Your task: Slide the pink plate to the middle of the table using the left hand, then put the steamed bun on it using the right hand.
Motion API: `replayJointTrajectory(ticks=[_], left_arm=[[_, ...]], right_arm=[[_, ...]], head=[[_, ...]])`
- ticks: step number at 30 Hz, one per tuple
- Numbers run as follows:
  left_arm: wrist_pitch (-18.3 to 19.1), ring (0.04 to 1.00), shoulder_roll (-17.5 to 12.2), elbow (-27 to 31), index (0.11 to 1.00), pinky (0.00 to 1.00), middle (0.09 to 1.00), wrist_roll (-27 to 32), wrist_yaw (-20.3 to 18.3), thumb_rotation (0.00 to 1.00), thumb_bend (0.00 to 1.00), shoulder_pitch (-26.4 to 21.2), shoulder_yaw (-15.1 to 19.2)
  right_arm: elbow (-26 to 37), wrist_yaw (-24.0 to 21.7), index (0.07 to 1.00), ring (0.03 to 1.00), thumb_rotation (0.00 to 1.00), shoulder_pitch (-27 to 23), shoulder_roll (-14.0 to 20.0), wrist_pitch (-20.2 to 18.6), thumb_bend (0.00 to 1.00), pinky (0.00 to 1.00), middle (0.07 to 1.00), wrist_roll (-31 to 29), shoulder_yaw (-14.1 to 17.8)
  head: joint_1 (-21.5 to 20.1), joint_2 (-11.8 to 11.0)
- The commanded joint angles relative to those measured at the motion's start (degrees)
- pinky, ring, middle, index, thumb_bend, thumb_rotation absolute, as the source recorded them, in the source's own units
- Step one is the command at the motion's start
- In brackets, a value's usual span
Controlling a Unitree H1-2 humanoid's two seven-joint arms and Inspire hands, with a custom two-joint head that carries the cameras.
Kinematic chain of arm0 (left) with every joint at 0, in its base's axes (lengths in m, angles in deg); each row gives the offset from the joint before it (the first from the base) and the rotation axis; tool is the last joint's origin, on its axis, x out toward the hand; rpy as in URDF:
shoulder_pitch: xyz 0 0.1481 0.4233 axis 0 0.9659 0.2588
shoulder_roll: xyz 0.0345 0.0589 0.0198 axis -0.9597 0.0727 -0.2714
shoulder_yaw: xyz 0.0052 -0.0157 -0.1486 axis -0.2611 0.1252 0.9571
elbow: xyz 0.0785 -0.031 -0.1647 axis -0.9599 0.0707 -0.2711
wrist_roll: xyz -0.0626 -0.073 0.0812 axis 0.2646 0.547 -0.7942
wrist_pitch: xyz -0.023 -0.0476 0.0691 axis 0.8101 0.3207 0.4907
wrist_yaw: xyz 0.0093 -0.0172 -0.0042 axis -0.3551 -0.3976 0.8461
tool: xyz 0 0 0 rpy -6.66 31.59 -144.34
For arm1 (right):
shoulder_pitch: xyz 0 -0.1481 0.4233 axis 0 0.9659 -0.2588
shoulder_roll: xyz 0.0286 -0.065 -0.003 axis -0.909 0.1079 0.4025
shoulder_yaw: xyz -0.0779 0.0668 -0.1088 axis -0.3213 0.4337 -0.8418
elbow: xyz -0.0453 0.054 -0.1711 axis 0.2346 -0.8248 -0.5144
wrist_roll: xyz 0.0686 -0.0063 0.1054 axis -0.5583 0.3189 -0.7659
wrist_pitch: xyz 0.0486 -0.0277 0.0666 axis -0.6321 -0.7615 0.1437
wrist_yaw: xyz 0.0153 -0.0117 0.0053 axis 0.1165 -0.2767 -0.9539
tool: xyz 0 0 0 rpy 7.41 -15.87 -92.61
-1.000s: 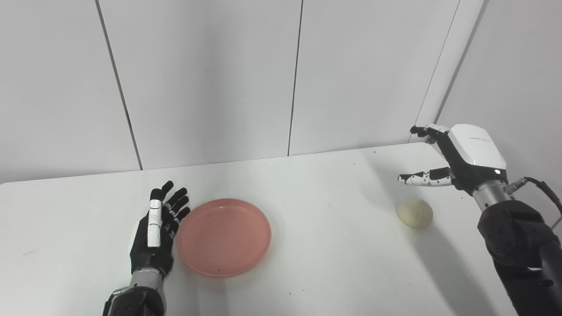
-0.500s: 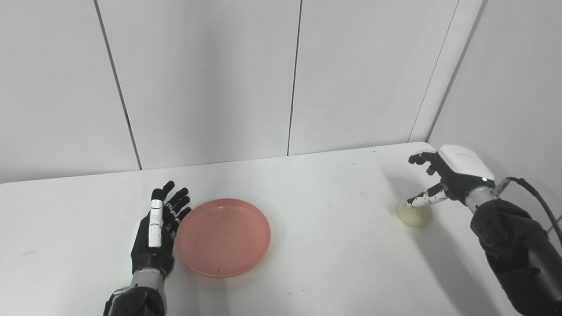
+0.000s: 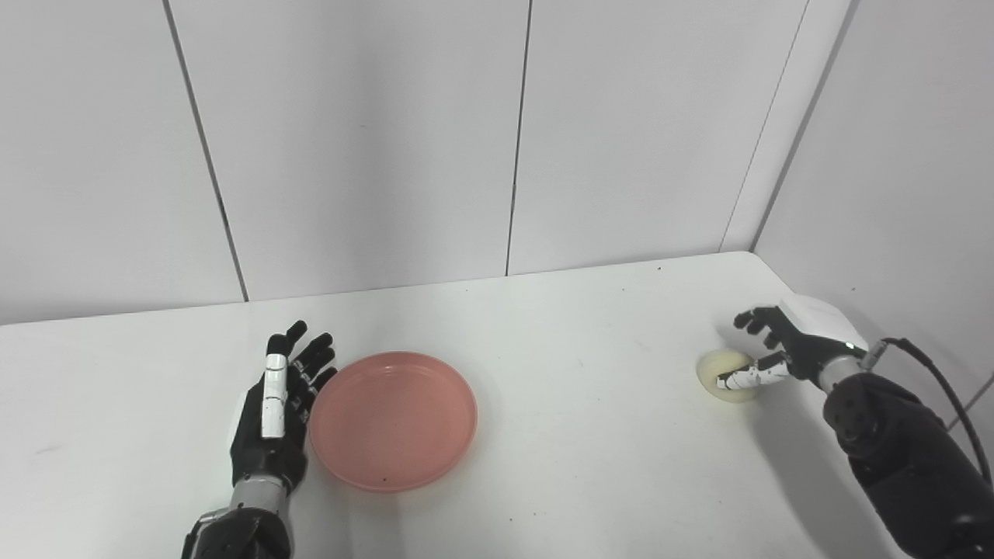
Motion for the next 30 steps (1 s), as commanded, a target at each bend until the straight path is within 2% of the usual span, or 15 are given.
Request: replayJointTrajectory(ticks=[1,7,12,20,25,30], left_arm=[[0.6,0.871,-0.14,-0.19,0.885,0.86,0.822,-0.2,-0.29,0.88,0.76,-0.68,-0.43],[0.66,0.864,-0.22,-0.19,0.891,0.84,0.824,-0.34,-0.5,0.9,0.76,-0.66,-0.71],[1.03,0.863,-0.18,0.11,0.89,0.84,0.824,-0.03,-0.63,0.89,0.76,-0.55,-0.84],[1.34,0.861,-0.19,0.1,0.892,0.84,0.818,0.06,-0.71,0.89,0.77,-0.56,-0.87],[1.76,0.864,-0.15,0.38,0.895,0.84,0.822,0.03,-0.73,0.89,0.76,-0.54,-0.94],[2.14,0.86,-0.15,0.54,0.894,0.84,0.819,0.0,-0.68,0.89,0.77,-0.48,-1.02]], right_arm=[[-1.57,3.16,0.735,0.679,0.37,-1.92,2.02,3.58,1.0,0.58,0.744,-0.92,0.09],[-5.83,6.37,0.723,0.689,0.41,-2.23,2.19,6.91,1.0,0.58,0.742,-2.54,-1.08],[-5.9,6.23,0.721,0.666,0.42,-2.03,2.16,5.97,1.0,0.56,0.736,-3.16,-2.48],[-6.45,6.83,0.718,0.688,0.42,-2.08,2.14,5.73,1.0,0.57,0.745,-4.2,-3.72],[-7.36,7.1,0.715,0.687,0.43,-1.97,2.19,6.73,1.0,0.58,0.745,-4.85,-4.49],[-7.25,7.24,0.707,0.685,0.4,-1.55,2.3,6.21,1.0,0.6,0.727,-4.46,-5.6]], head=[[0.09,0.08],[0.33,0.23],[0.44,0.39],[0.5,0.4],[0.77,0.56],[0.91,0.77]])
